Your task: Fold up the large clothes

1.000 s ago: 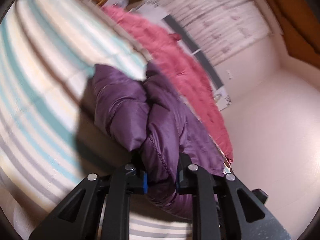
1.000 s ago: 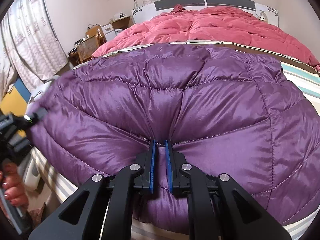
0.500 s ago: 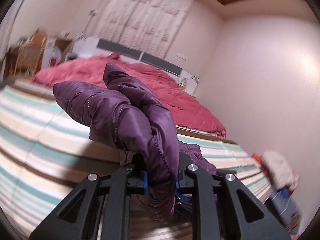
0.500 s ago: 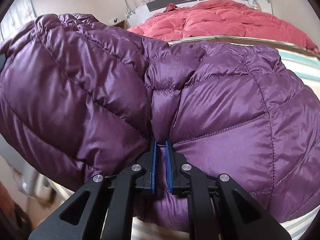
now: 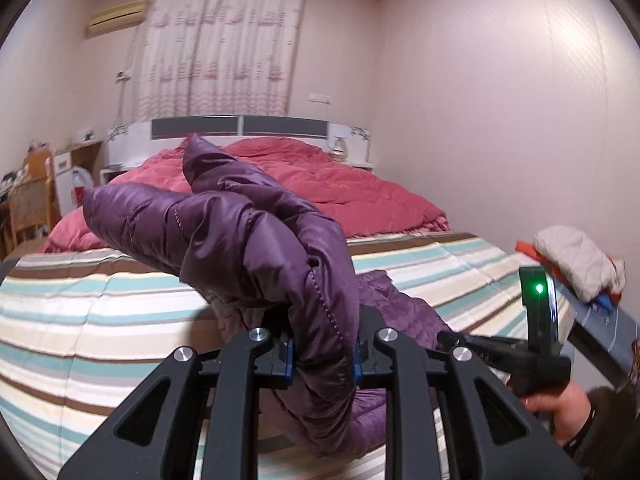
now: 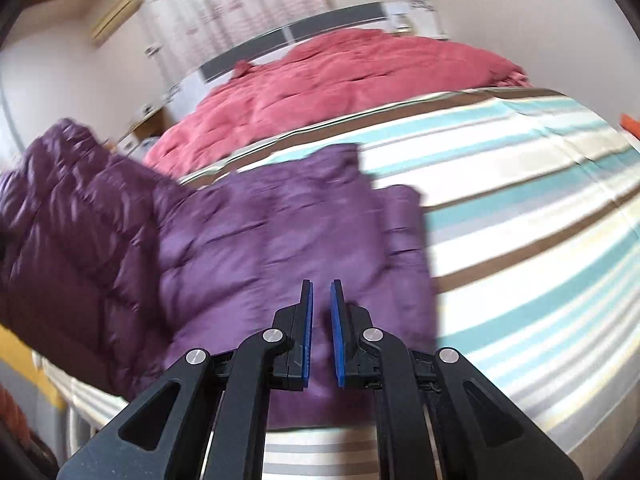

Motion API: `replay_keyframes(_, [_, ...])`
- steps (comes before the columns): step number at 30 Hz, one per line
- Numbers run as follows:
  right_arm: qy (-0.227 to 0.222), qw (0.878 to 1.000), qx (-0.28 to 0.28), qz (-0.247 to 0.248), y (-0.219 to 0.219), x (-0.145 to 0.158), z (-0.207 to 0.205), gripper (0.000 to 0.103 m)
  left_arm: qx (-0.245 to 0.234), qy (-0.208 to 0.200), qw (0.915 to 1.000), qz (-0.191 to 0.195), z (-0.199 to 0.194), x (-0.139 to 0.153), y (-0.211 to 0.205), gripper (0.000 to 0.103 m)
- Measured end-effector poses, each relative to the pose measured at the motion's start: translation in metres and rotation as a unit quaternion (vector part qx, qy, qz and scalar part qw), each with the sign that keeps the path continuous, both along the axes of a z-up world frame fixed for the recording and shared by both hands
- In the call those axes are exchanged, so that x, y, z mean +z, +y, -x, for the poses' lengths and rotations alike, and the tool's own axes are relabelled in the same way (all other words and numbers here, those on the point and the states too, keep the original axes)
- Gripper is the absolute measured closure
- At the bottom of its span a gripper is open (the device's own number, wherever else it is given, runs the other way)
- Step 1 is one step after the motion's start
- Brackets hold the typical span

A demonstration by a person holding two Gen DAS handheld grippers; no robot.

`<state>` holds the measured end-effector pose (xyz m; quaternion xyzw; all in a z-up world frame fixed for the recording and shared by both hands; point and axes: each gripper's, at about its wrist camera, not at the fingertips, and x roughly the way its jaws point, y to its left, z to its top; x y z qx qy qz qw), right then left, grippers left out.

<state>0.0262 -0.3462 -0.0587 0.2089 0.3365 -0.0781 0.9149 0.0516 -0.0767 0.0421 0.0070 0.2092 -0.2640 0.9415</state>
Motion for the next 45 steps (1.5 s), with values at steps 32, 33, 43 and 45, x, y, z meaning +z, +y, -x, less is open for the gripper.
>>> replay_keyframes(32, [0.004, 0.988, -0.128, -0.083, -0.086, -0.024, 0.038, 0.093, -0.177, 0.078, 0.9704, -0.145, 0.003, -0.060, -0.138, 0.083])
replay_keyframes(33, [0.005, 0.988, -0.127, -0.085, -0.085, -0.025, 0.038, 0.093, -0.181, 0.080, 0.9687, -0.150, 0.004, -0.064, -0.139, 0.083])
replay_keyframes(43, [-0.003, 0.991, -0.111, -0.075, -0.079, -0.015, 0.036, 0.093, -0.230, 0.058, 0.9670, -0.092, 0.012, -0.036, -0.127, 0.033])
replay_keyframes(45, [-0.005, 0.992, -0.105, -0.069, -0.076, -0.011, 0.035, 0.093, -0.231, 0.057, 0.9682, -0.077, 0.015, -0.027, -0.120, 0.030])
